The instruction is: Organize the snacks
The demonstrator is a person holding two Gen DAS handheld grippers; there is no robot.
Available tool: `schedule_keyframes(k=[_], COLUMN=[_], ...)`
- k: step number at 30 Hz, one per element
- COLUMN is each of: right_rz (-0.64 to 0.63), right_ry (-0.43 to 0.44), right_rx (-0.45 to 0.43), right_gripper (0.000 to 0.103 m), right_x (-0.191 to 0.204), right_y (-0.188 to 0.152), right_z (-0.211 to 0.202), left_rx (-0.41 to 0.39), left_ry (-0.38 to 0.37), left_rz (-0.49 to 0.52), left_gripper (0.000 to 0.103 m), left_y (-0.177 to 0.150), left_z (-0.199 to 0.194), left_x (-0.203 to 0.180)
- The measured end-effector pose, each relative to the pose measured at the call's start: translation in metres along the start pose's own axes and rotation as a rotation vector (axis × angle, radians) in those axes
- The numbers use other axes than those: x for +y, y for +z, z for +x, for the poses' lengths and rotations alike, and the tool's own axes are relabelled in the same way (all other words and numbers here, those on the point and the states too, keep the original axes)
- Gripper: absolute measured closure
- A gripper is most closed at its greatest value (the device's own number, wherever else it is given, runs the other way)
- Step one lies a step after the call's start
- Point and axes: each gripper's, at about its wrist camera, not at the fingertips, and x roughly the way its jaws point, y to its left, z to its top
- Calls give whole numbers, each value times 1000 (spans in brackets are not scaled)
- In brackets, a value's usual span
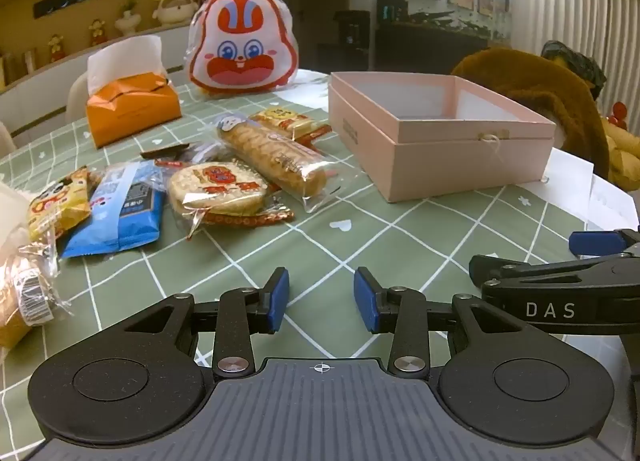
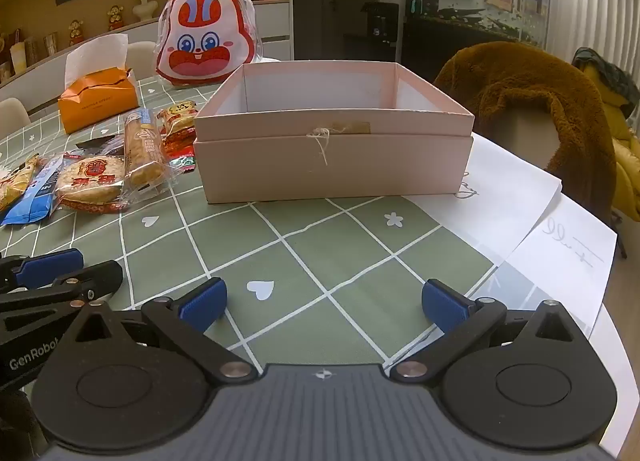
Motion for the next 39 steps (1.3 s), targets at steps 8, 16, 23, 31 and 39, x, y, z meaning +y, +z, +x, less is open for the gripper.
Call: schedule_keyframes(k=[8, 16, 23, 31, 39], right_rz=[1, 1, 1, 2, 2], right_ry=[1, 1, 1, 1, 1], right_rx=[1, 1, 1, 1, 1], right_gripper=[0, 0, 0, 0, 0], right_x=[0, 0, 0, 0, 0], right_y=[0, 0, 0, 0, 0], right_z=[0, 0, 0, 0, 0], left_rx=[-3, -1, -1, -1, -1], left_ry=[-32, -25, -23, -23, -23], left_rz=[-41, -34, -32, -32, -32], left_gripper=[61, 61, 61, 61, 61], left_y=[0, 0, 0, 0, 0], left_z=[-1, 0, 0, -1, -1], left_x=[4, 3, 2, 1, 1])
